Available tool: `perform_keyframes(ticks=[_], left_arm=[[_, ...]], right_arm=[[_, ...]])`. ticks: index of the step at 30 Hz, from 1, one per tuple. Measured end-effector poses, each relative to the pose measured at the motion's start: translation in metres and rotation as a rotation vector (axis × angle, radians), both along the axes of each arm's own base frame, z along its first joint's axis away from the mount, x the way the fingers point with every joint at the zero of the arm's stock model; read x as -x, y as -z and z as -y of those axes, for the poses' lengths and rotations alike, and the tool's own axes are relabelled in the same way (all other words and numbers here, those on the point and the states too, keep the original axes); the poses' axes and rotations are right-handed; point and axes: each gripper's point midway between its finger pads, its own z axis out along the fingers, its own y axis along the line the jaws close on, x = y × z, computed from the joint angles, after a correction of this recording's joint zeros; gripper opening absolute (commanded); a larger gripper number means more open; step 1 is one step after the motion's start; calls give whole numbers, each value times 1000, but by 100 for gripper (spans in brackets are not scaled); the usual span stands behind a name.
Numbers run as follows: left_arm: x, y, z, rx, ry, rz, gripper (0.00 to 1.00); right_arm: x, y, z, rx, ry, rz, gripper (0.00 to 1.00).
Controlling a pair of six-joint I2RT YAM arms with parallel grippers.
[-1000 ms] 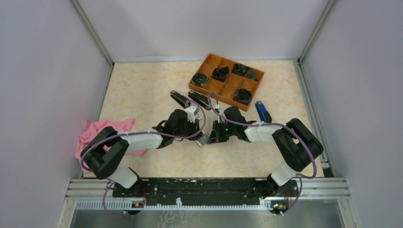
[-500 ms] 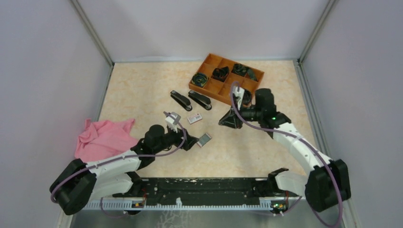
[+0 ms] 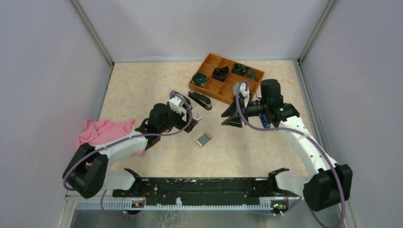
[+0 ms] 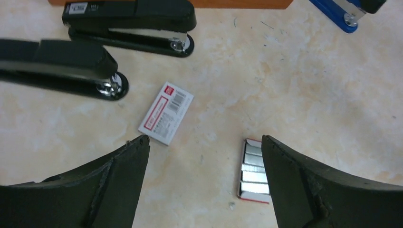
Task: Unload the staples from the stapler
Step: Move the staple box to the center of the board.
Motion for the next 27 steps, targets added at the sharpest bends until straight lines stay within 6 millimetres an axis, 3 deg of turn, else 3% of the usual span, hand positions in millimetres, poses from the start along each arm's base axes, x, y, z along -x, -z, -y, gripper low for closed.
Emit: perform_keyframes(ticks=[7, 16, 27], left_arm=[[-40, 16, 21, -260, 137, 0, 90], [-51, 69, 16, -475, 265, -97, 86], [-69, 86, 5, -487, 287, -159, 78]], right_arm=[[17, 20, 5, 9, -11, -44, 49], [22, 6, 7, -6, 2, 22, 49], [20, 8, 8, 0, 17, 4, 49]])
